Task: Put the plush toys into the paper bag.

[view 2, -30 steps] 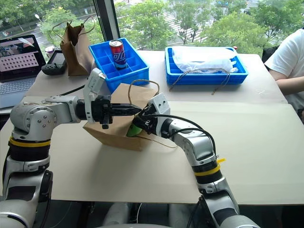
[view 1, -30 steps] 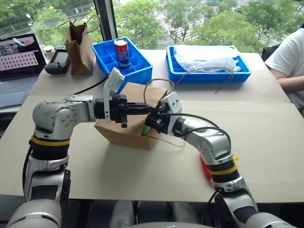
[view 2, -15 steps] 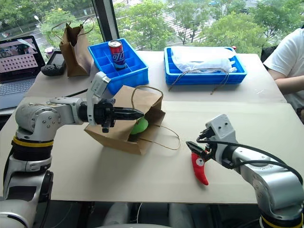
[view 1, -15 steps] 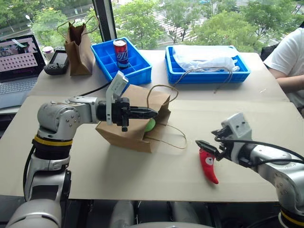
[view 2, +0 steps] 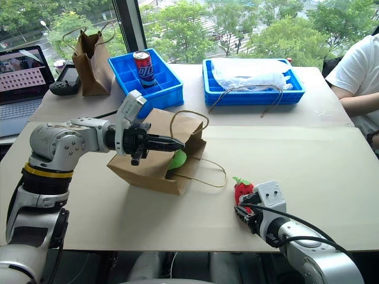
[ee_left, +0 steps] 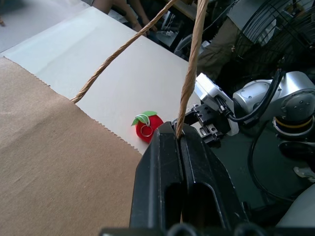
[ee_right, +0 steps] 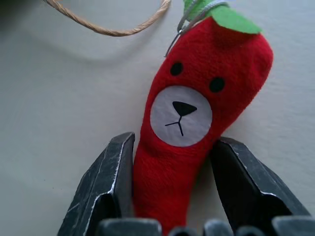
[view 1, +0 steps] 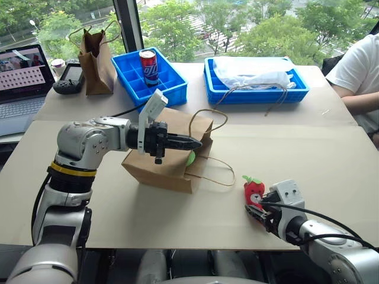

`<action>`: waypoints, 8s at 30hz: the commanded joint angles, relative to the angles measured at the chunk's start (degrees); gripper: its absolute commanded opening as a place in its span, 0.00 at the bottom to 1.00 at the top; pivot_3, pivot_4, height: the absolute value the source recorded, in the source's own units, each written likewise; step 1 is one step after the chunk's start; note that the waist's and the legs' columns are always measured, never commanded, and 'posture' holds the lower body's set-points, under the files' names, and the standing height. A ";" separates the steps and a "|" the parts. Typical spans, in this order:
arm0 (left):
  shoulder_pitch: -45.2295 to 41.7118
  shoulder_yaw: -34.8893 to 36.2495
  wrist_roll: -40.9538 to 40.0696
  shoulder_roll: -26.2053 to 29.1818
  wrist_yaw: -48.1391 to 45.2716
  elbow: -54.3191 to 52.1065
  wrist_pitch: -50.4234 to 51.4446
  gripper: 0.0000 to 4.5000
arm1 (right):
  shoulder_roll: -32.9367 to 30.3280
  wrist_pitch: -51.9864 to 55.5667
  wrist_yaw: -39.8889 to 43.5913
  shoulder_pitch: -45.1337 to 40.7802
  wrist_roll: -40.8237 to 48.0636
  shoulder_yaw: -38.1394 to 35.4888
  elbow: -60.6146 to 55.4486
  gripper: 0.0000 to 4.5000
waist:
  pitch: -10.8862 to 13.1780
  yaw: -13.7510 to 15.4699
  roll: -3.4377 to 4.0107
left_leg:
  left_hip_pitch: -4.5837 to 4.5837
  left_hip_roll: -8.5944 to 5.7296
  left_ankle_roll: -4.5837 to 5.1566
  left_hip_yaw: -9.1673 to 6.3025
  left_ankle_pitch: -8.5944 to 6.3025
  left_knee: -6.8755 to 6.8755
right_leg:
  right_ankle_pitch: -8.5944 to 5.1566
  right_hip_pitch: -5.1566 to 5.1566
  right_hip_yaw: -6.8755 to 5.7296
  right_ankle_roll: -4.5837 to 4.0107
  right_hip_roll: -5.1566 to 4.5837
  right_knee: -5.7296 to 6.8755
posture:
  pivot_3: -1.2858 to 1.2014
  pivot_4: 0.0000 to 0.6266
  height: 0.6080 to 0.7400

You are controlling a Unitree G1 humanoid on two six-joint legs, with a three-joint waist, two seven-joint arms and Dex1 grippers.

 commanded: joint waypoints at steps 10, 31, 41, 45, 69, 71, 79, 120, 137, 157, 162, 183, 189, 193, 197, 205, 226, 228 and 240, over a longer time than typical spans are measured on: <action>0.58 2.53 -2.63 -1.61 2.97 -5.87 1.57 0.00 | -16.33 -18.29 14.15 -17.57 -0.06 8.27 6.56 0.00 | 0.02 0.25 -0.01 | -0.04 -0.02 0.01 -0.12 0.00 0.00 | -0.01 0.00 -0.01 0.00 0.07 -0.04 | 0.52 0.24 0.88; 3.93 4.02 -5.85 -1.48 7.62 -11.58 2.77 0.00 | 4.26 -35.32 21.57 -35.26 -2.63 24.93 32.65 0.64 | 0.03 0.75 0.00 | -0.16 -0.04 -0.01 -0.26 0.01 0.03 | 0.00 0.01 -0.08 -0.03 0.06 0.06 | 0.52 0.24 0.88; 4.16 3.30 -5.64 -1.54 7.12 -10.70 1.77 0.00 | -9.30 -33.32 21.58 -19.86 -0.11 8.37 18.03 0.98 | 0.04 0.87 0.00 | -0.10 -0.04 -0.08 -0.31 0.05 0.02 | -0.01 0.04 -0.08 -0.04 0.08 0.06 | 0.52 0.24 0.88; 3.91 2.99 -5.56 -1.69 6.75 -10.14 1.44 0.00 | -16.90 -37.75 22.84 -14.25 -5.28 7.31 17.09 0.98 | 0.04 0.87 -0.01 | -0.10 -0.05 -0.07 -0.32 0.05 0.03 | -0.01 0.06 -0.07 -0.03 0.09 0.02 | 0.52 0.24 0.88; 1.23 4.84 -6.29 -1.85 8.03 -8.62 2.21 0.00 | -12.96 -61.93 15.39 -25.00 -33.09 21.35 29.57 0.21 | 0.04 0.65 -0.01 | -0.07 -0.10 -0.21 -0.37 0.15 0.05 | -0.04 0.03 0.06 -0.06 0.14 0.09 | 0.52 0.24 0.88; 1.04 4.62 -5.90 -1.81 7.71 -8.27 1.81 0.00 | -11.90 -62.34 15.75 -25.73 -32.17 20.01 28.28 0.05 | 0.04 0.60 0.00 | -0.06 -0.09 -0.22 -0.42 0.16 0.05 | -0.04 0.04 0.03 -0.07 0.17 0.12 | 0.52 0.24 0.88; -2.02 3.60 -1.84 -2.65 7.70 -4.88 -3.03 0.00 | -12.79 -61.21 15.98 -31.92 -32.44 15.53 24.77 0.00 | 0.05 0.67 0.00 | -0.07 -0.12 -0.27 -0.41 0.19 0.05 | -0.04 0.04 0.03 -0.07 0.15 0.12 | 0.52 0.24 0.88; -2.20 5.26 3.60 9.97 -5.84 1.75 -4.50 0.68 | -21.73 -40.71 36.56 -48.14 -9.99 13.23 14.93 0.92 | 0.07 0.30 0.04 | -0.10 -0.05 -0.24 -0.44 0.18 0.04 | -0.09 -0.06 -0.08 -0.17 0.16 0.28 | 0.52 0.24 0.88; 3.87 10.42 13.68 23.17 -17.48 15.66 -27.46 1.00 | -36.97 -21.41 38.18 -43.52 5.15 -6.67 27.65 1.00 | 0.10 0.64 0.04 | -0.09 -0.03 -0.15 -0.34 0.12 -0.03 | -0.19 -0.08 -0.14 -0.32 0.13 0.21 | 0.52 0.24 0.88; 45.64 30.22 -5.23 13.55 -2.50 -22.89 -19.00 1.00 | -12.86 -23.64 28.44 -38.37 14.05 12.23 18.39 0.00 | 0.18 0.79 0.08 | 0.07 0.15 -0.10 -0.40 0.08 -0.02 | -0.20 0.04 -0.16 -0.33 -0.03 0.36 | 0.52 0.24 0.88; 46.87 27.00 -6.09 8.90 4.90 -28.41 -19.10 1.00 | -8.58 -27.82 27.07 -39.63 9.78 18.22 21.26 0.00 | 0.17 0.74 0.07 | 0.05 0.14 -0.10 -0.40 0.08 -0.02 | -0.20 0.03 -0.17 -0.33 0.00 0.36 | 0.52 0.24 0.88; 40.34 12.55 -3.90 1.93 17.23 -31.95 -20.32 1.00 | 0.99 -33.76 24.85 -42.49 3.00 24.51 28.14 0.00 | 0.17 0.28 0.07 | 0.10 0.07 -0.11 -0.41 0.08 -0.03 | -0.19 0.06 -0.16 -0.34 0.06 0.36 | 0.52 0.24 0.88; 39.22 10.37 -1.11 -0.30 22.44 -31.05 -20.26 1.00 | 1.31 -34.63 24.31 -41.13 1.62 24.55 28.58 0.00 | 0.16 0.30 0.07 | 0.11 0.06 -0.11 -0.41 0.09 -0.03 | -0.19 0.08 -0.15 -0.34 0.06 0.36 | 0.52 0.24 0.88; 38.47 10.43 -0.07 -1.61 25.69 -30.04 -19.96 0.76 | 1.34 -35.40 24.10 -40.09 0.67 24.49 28.77 0.00 | 0.17 0.30 0.07 | 0.11 0.05 -0.11 -0.41 0.08 -0.03 | -0.19 0.08 -0.15 -0.34 0.06 0.36 | 0.52 0.24 0.88; 38.29 10.17 -0.05 -1.64 26.51 -30.40 -19.65 0.45 | 1.25 -36.04 24.15 -39.03 0.08 24.46 28.68 0.00 | 0.17 0.30 0.07 | 0.11 0.05 -0.11 -0.41 0.08 -0.03 | -0.19 0.07 -0.15 -0.34 0.06 0.36 | 0.52 0.24 0.88; 37.42 11.93 -1.16 1.16 26.04 -30.67 -18.90 0.00 | 0.38 -36.85 24.61 -37.49 -0.69 23.42 28.30 0.00 | 0.17 0.30 0.07 | 0.11 0.05 -0.11 -0.41 0.08 -0.03 | -0.19 0.07 -0.15 -0.34 0.06 0.35 | 0.52 0.24 0.88; 1.63 -8.66 11.85 8.41 -27.77 12.42 -51.69 0.00 | -30.27 -21.32 30.85 -3.70 8.55 -12.26 9.68 0.00 | 0.20 0.89 0.03 | -0.07 -0.05 0.01 -0.48 0.02 -0.04 | -0.22 0.09 -0.17 -0.33 0.22 0.03 | 0.52 0.24 0.88; -0.93 -13.20 12.21 9.19 -27.81 17.60 -57.37 0.00 | -30.09 -21.08 30.35 -2.52 9.07 -13.67 8.89 0.00 | 0.21 1.08 0.03 | -0.07 -0.06 0.01 -0.53 0.03 0.02 | -0.22 0.11 -0.16 -0.33 0.23 0.07 | 0.52 0.24 0.88; -8.51 -17.17 7.85 5.05 -27.81 37.21 -67.60 0.00 | -29.46 -17.95 28.19 3.82 11.89 -22.32 4.97 0.00 | 0.22 1.37 0.01 | -0.17 -0.08 0.12 -0.58 -0.04 0.04 | -0.26 0.11 -0.11 -0.20 0.19 0.02 | 0.52 0.24 0.88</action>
